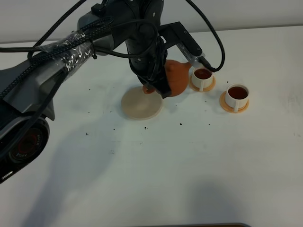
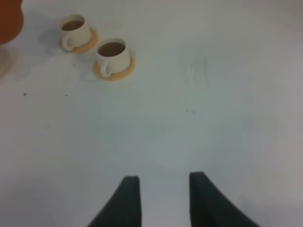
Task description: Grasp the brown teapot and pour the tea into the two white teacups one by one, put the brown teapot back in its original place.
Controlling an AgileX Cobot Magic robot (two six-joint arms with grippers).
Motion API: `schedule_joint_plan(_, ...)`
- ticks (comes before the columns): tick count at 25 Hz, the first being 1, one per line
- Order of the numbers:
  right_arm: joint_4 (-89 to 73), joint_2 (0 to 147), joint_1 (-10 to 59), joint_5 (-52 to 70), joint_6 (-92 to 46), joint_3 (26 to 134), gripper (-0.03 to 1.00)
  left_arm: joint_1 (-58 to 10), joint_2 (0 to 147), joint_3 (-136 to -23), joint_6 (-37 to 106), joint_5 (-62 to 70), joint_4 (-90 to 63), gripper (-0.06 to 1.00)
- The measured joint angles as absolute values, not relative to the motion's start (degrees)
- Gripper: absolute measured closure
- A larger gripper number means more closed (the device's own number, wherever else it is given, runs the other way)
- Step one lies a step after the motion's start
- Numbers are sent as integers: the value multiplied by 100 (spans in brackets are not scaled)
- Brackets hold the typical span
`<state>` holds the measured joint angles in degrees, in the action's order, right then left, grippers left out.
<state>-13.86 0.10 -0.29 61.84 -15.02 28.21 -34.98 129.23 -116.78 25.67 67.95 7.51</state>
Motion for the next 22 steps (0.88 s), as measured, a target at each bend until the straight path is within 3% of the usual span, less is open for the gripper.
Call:
schedule_joint_plan(13, -1386, 10, -29, 6184, -1502, 2821, 73, -3535, 13350, -11678, 1900, 6807, 428, 83)
schedule_joint_plan(22, -1386, 10, -29, 6184, -1502, 2821, 73, -3378, 12922, -11678, 555, 6809, 442, 83)
